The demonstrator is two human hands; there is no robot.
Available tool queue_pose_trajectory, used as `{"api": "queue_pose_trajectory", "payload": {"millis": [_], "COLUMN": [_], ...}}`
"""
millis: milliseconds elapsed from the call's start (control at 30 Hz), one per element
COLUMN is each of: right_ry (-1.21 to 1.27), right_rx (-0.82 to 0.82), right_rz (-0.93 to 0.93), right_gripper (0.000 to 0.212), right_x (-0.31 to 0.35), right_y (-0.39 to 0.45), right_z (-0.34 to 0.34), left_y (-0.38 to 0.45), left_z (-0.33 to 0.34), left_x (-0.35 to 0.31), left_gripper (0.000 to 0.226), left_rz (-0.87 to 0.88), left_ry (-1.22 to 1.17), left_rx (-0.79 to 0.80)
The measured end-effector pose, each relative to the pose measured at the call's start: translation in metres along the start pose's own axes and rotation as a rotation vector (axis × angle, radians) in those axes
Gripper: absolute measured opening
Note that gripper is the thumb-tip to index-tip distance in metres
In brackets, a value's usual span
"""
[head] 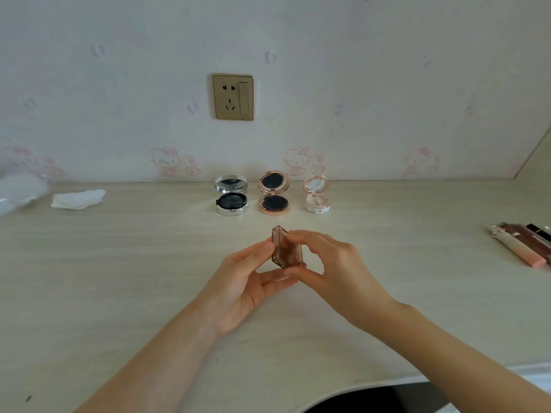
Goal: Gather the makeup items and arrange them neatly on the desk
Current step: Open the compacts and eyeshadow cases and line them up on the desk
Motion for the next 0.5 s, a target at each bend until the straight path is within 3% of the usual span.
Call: {"api": "queue_pose_trajectory", "payload": {"millis": [300,500], "right_ry": [0.08,0.049], "right_rx": [0.088,-0.031], "right_rz": [0.113,0.089], "right_gripper": [0.042,0.024], "right_x": [-0.01,-0.015], "right_y": [0.005,0.011], "right_z": [-0.009,-0.02], "left_y": [0.0,0.003], "left_z": [-0.001,-0.002], "left_x": [0.0,0.003], "left_gripper": [0.038,0.036], "left_rz": [-0.014,0.01], "left_ry": [0.031,0.026], "left_rx": [0.015,-0.03]}}
Point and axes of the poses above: each hand's wrist, its own y-axis towards the middle knuckle, its own z-axis out of the palm, x = y × z, the point moved 7 cm from there along y, towards the middle knuckle, and after that the axes turned 12 degrees about -x, right-handed, at the moved point
